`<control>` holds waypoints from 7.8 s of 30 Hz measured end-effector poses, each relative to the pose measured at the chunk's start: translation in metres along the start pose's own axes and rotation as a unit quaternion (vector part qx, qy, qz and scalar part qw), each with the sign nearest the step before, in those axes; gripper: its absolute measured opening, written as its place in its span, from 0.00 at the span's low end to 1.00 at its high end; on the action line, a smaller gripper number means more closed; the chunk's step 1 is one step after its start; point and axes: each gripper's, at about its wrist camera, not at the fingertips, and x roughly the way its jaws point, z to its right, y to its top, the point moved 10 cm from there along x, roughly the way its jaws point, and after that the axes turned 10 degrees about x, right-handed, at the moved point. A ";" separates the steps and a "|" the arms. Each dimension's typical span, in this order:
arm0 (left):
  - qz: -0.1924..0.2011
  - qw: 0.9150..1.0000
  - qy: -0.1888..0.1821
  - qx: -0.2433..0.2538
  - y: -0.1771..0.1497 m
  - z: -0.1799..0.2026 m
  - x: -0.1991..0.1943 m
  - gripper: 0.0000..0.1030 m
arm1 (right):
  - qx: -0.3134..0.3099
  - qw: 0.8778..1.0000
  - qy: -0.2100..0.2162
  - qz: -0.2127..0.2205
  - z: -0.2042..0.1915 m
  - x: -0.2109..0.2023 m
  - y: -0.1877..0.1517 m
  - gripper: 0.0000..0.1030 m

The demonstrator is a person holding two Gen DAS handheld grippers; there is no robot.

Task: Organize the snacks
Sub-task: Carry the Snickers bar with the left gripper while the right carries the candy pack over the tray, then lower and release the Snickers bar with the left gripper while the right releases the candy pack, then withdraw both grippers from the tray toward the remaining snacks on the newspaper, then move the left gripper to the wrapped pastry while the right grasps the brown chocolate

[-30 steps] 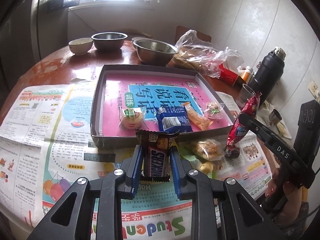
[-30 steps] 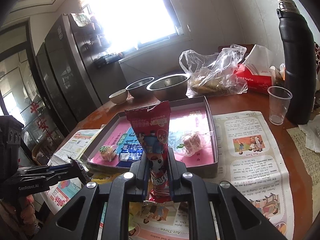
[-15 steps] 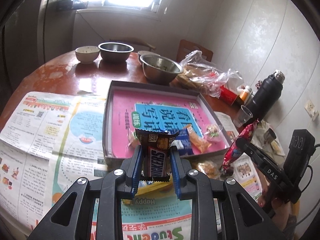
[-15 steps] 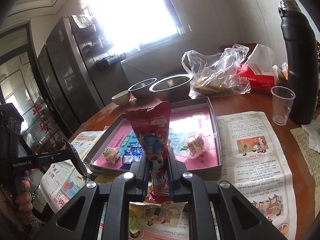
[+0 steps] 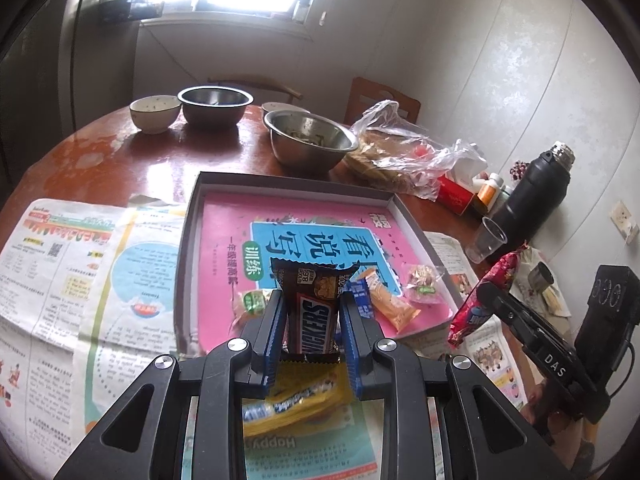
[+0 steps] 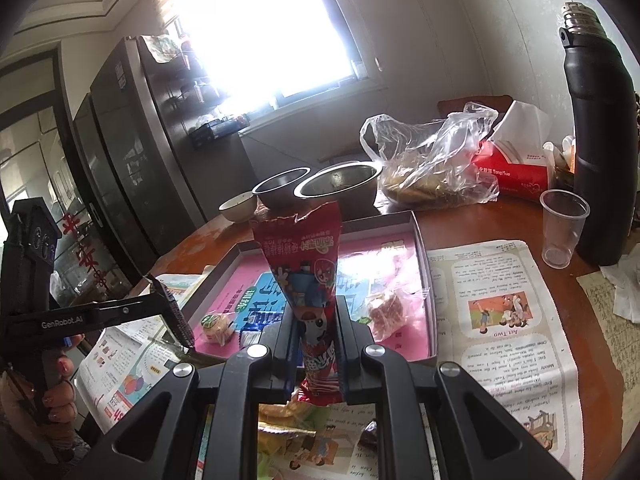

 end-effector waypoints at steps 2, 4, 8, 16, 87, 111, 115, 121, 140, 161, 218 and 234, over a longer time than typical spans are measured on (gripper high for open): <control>-0.003 1.000 0.001 0.001 0.001 0.000 0.007 0.27 | 0.000 1.000 -0.001 0.000 0.001 0.003 0.002 0.15; -0.006 1.000 0.002 0.003 0.002 0.001 0.013 0.27 | -0.001 1.000 -0.003 -0.001 0.003 0.006 0.004 0.15; -0.011 1.000 0.006 0.007 0.003 0.001 0.025 0.27 | 0.000 1.000 -0.004 -0.006 0.004 0.015 0.006 0.15; -0.024 1.000 0.005 0.011 0.001 0.001 0.042 0.27 | 0.000 1.000 -0.007 -0.016 0.004 0.033 0.007 0.15; -0.050 0.999 0.001 0.021 -0.008 -0.006 0.071 0.27 | -0.003 0.997 -0.045 -0.058 -0.005 0.072 -0.011 0.28; -0.033 0.999 0.004 0.021 -0.003 -0.004 0.055 0.55 | 0.022 0.997 -0.051 -0.054 0.003 0.061 -0.013 0.45; -0.031 0.999 0.004 0.018 -0.002 -0.007 0.052 0.56 | 0.021 0.997 -0.053 -0.051 0.002 0.058 -0.012 0.50; -0.024 1.000 0.007 0.014 0.000 -0.010 0.044 0.56 | 0.021 0.997 -0.056 -0.050 0.002 0.056 -0.012 0.52; -0.002 1.000 0.029 0.012 0.006 -0.024 0.016 0.70 | 0.036 0.997 -0.058 -0.025 0.012 0.029 -0.001 0.53; -0.007 0.999 0.034 0.030 -0.008 -0.015 -0.004 0.70 | 0.034 0.998 -0.056 -0.015 0.010 0.002 -0.003 0.56; -0.085 0.991 -0.025 0.096 -0.081 0.070 0.004 0.70 | 0.006 0.996 -0.084 -0.039 0.023 -0.044 -0.046 0.56; -0.102 0.989 -0.036 0.100 -0.090 0.079 0.016 0.70 | -0.004 0.991 -0.109 -0.072 0.035 -0.027 -0.070 0.56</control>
